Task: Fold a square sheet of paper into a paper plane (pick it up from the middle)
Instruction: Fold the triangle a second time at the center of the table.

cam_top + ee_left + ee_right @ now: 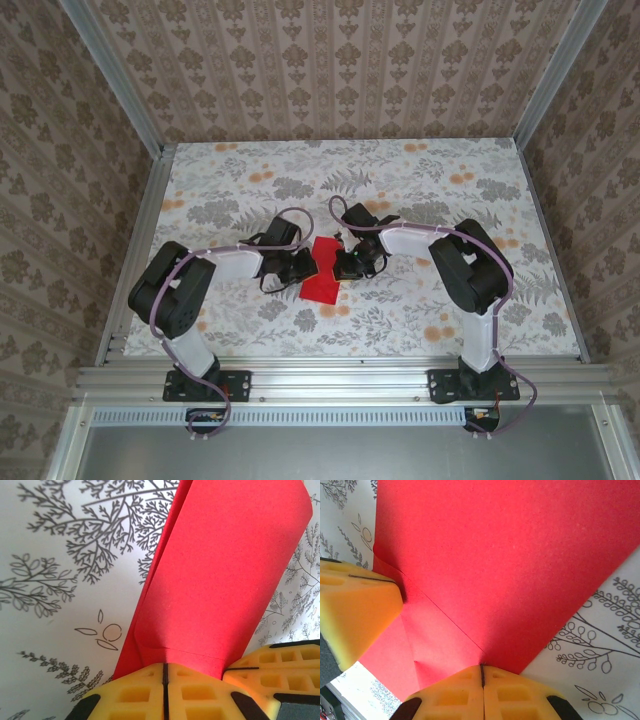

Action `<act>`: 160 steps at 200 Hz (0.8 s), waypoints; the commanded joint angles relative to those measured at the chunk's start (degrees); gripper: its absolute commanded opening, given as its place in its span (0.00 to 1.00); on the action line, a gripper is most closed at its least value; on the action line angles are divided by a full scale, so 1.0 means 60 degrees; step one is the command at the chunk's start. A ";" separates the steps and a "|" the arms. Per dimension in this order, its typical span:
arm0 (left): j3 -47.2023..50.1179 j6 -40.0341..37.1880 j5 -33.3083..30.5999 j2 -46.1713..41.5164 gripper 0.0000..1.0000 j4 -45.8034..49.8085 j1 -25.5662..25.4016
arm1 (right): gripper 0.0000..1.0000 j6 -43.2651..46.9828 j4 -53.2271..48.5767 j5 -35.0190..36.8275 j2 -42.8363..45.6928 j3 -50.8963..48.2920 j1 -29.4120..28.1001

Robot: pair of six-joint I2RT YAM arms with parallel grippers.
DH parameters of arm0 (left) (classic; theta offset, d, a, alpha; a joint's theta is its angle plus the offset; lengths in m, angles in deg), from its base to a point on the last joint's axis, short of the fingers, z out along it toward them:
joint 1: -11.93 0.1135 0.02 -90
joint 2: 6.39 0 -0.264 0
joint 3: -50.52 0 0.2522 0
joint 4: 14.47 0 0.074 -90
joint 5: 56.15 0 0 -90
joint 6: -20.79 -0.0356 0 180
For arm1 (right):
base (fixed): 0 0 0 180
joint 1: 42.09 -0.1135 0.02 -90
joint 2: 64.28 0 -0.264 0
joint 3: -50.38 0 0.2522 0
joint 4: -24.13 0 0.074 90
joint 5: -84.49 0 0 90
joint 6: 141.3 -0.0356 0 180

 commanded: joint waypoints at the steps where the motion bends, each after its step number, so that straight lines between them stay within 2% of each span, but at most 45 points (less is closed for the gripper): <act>1: -0.0083 -0.0353 -0.0574 -0.0179 0.11 0.0716 0.0099 | 0.07 0.0194 -0.1073 0.1762 -0.0980 -0.0479 -0.0016; 49: -0.0252 -0.0277 -0.0979 -0.0897 0.16 0.0551 0.0099 | 0.07 0.0212 -0.1073 0.1707 -0.1042 -0.0440 -0.0024; 90: 0.0126 -0.0004 0.0134 -0.0752 0.17 -0.0887 -0.0066 | 0.07 0.0213 -0.1087 0.1704 -0.1074 -0.0409 -0.0024; 160: 0.0138 -0.0110 0.0237 -0.0102 0.13 -0.0759 -0.0249 | 0.07 0.0204 -0.1084 0.1675 -0.1156 -0.0390 -0.0024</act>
